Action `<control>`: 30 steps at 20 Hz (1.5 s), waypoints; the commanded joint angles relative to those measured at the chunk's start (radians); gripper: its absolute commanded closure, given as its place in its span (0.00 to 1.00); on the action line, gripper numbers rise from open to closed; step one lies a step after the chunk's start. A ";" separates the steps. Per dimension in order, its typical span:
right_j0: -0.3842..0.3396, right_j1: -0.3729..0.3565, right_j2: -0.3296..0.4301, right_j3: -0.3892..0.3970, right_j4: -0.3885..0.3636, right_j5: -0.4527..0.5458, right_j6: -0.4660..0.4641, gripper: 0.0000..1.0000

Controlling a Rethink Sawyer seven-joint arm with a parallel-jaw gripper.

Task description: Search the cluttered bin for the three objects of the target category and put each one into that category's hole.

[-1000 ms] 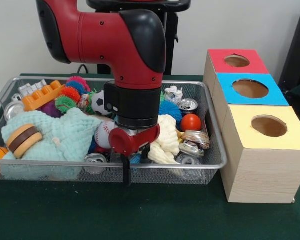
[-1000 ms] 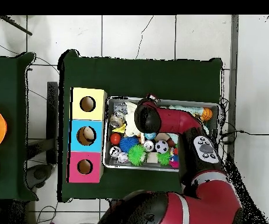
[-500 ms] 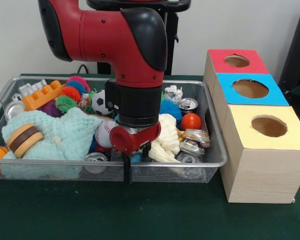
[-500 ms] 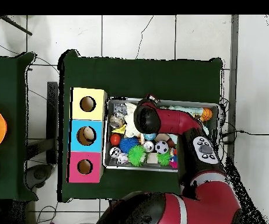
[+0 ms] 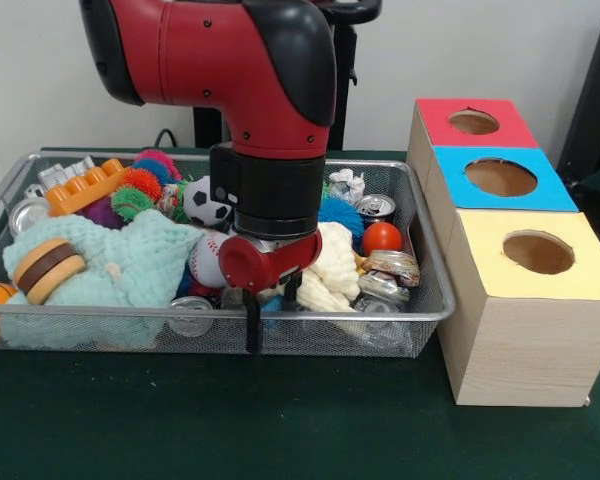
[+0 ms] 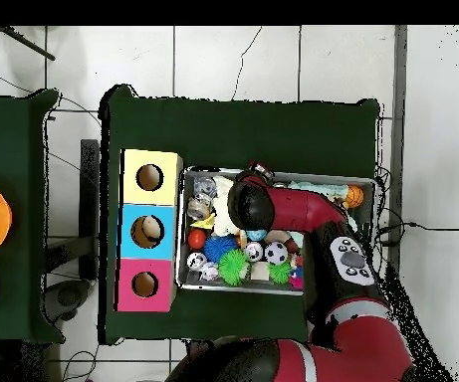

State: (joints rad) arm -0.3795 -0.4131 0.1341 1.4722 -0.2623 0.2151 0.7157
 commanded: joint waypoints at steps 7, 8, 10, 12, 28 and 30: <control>0.009 -0.098 -0.058 0.191 0.021 0.306 0.160 0.00; 0.010 -0.090 -0.057 0.184 0.020 0.300 0.162 0.00; 0.011 -0.082 -0.058 0.174 0.017 0.284 0.167 0.00; 0.014 -0.074 -0.058 0.159 0.017 0.282 0.168 0.00; 0.077 0.033 -0.048 -0.014 0.064 0.328 0.156 0.00; 0.085 0.049 -0.039 -0.044 0.071 0.334 0.151 0.00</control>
State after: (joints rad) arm -0.3230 -0.4177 0.0813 1.4337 -0.2184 0.3033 0.7157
